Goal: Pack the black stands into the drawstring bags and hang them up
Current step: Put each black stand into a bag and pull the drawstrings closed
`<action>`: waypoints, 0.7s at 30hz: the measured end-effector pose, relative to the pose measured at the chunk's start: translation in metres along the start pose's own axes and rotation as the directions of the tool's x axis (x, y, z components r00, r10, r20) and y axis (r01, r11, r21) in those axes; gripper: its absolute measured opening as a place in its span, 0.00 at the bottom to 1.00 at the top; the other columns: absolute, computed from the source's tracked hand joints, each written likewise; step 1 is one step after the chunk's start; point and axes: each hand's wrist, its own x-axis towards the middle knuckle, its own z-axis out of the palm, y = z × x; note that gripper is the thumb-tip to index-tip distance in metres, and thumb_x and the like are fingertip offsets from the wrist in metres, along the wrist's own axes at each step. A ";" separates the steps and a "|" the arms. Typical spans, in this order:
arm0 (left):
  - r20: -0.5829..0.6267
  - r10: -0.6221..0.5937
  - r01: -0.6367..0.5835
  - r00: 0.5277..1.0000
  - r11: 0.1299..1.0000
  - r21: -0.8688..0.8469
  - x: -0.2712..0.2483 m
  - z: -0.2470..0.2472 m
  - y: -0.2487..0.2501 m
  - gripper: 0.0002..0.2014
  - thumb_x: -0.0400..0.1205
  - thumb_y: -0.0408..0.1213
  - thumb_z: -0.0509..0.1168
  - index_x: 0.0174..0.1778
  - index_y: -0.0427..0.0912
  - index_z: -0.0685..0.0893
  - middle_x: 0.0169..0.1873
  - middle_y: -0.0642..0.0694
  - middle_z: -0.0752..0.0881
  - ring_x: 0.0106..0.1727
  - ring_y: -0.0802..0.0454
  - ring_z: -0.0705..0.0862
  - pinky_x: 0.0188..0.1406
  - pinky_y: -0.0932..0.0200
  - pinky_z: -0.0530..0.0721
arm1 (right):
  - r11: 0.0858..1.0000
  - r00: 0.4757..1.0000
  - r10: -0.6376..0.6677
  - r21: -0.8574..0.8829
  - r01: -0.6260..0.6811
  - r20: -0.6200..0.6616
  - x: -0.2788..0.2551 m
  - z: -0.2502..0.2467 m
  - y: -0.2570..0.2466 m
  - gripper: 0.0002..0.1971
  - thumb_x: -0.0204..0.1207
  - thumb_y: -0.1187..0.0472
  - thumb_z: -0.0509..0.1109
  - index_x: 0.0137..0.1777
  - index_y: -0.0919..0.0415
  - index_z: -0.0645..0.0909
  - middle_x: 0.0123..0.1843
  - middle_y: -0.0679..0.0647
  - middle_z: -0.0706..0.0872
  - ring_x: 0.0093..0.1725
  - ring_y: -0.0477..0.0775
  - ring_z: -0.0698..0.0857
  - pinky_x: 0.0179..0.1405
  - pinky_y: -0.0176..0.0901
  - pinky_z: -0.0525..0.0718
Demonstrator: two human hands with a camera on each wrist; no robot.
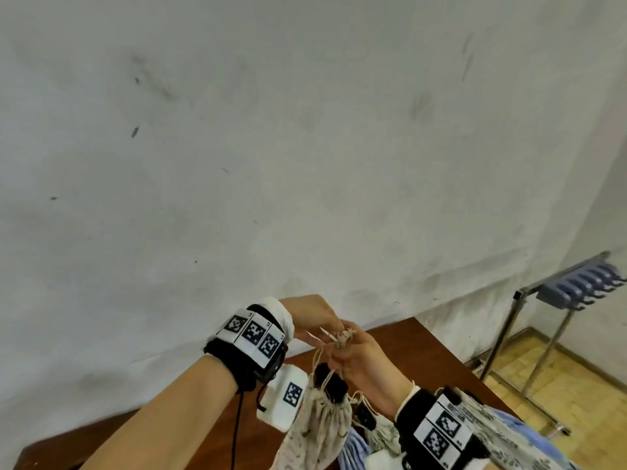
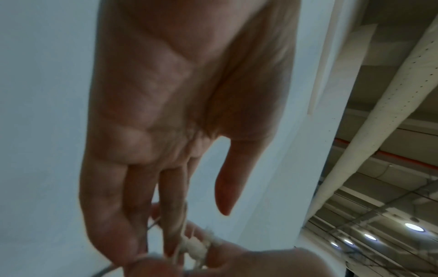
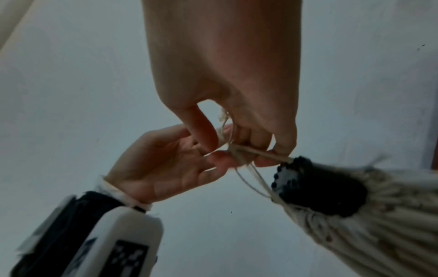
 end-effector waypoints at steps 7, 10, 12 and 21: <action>-0.071 0.066 -0.060 0.995 0.995 0.084 0.010 -0.010 0.010 0.12 0.72 0.21 0.70 0.39 0.44 0.89 0.39 0.51 0.90 0.43 0.59 0.86 0.38 0.67 0.85 | 0.955 0.999 0.008 -0.296 -0.017 -0.031 -0.010 0.004 -0.026 0.23 0.77 0.77 0.60 0.68 0.56 0.71 0.31 0.55 0.77 0.24 0.46 0.63 0.22 0.37 0.55; -0.045 0.069 -0.061 0.997 0.987 0.147 0.018 -0.006 0.012 0.14 0.70 0.16 0.66 0.40 0.40 0.85 0.38 0.47 0.88 0.47 0.52 0.86 0.41 0.63 0.86 | 0.915 0.999 0.017 -0.402 -0.027 -0.029 -0.017 0.004 -0.037 0.25 0.77 0.75 0.61 0.69 0.51 0.69 0.30 0.55 0.79 0.22 0.46 0.65 0.19 0.35 0.60; -0.015 0.069 -0.065 0.997 0.977 0.203 0.017 0.000 0.016 0.16 0.70 0.17 0.67 0.48 0.38 0.80 0.41 0.46 0.82 0.51 0.48 0.84 0.49 0.58 0.87 | 0.886 1.000 0.026 -0.464 -0.023 -0.001 -0.024 0.002 -0.046 0.29 0.77 0.73 0.62 0.72 0.44 0.65 0.27 0.54 0.80 0.21 0.47 0.68 0.21 0.35 0.65; 0.402 0.191 -0.281 0.895 0.943 0.177 0.019 0.019 0.013 0.25 0.66 0.27 0.69 0.61 0.34 0.82 0.62 0.26 0.81 0.66 0.28 0.79 0.70 0.35 0.75 | 0.939 0.995 -0.100 -0.332 0.094 -0.003 -0.038 -0.015 -0.074 0.32 0.66 0.74 0.66 0.71 0.50 0.75 0.29 0.58 0.72 0.25 0.51 0.68 0.25 0.39 0.67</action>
